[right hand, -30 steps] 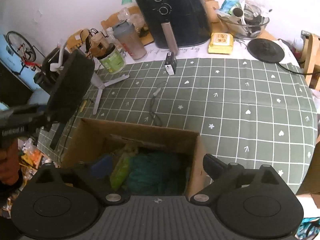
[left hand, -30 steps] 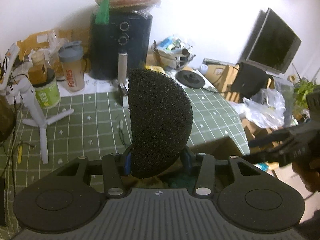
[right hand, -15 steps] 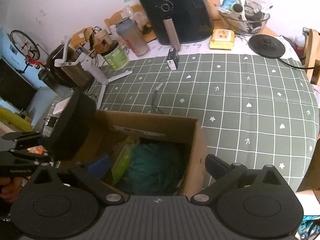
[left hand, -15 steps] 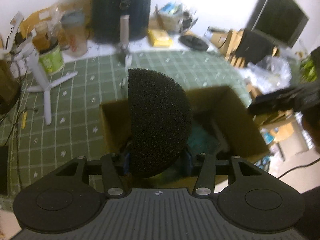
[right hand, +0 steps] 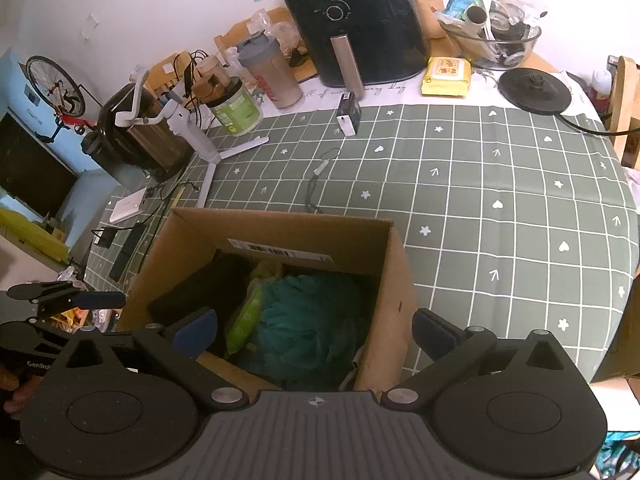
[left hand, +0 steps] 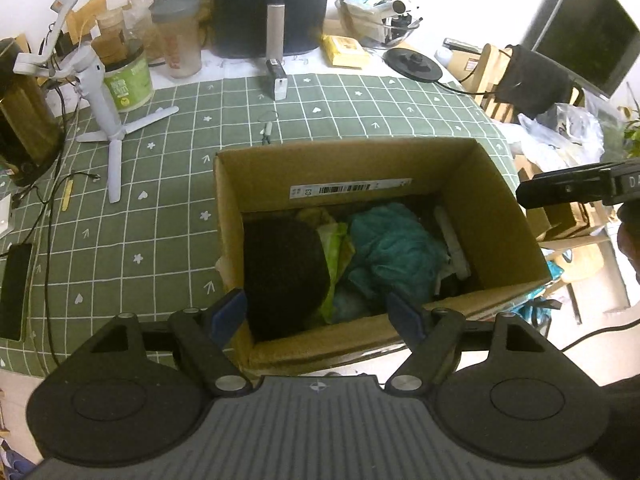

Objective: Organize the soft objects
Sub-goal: 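Open both tools over the box to drop the foam case and cable, then move the left tool from the box to the thin black earphone cable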

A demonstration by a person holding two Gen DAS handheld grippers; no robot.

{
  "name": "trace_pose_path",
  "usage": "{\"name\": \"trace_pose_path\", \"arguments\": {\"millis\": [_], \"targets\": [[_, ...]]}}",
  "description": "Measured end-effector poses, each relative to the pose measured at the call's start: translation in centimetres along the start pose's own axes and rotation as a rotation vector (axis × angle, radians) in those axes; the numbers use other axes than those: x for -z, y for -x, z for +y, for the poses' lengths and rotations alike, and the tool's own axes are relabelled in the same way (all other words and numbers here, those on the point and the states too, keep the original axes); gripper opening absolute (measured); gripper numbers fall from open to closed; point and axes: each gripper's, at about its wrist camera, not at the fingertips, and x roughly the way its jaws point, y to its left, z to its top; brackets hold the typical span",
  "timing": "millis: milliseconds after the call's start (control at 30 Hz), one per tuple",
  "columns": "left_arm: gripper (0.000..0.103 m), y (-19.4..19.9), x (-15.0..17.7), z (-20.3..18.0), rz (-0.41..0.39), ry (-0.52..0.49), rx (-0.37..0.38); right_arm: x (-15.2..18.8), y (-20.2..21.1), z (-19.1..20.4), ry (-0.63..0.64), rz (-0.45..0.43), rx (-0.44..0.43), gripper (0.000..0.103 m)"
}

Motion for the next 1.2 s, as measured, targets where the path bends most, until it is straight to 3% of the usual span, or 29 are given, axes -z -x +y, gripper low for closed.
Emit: {"name": "trace_pose_path", "arguments": {"millis": [667,1200], "targets": [[0.077,0.3,-0.9,0.6,-0.041,0.031,-0.016,0.7,-0.3,-0.9,-0.005,-0.001,0.060,0.103],[0.077,0.0,-5.5,1.9,-0.165,0.030,0.005,-4.1,-1.5,-1.5,0.043,-0.045,0.148,0.103]]}}
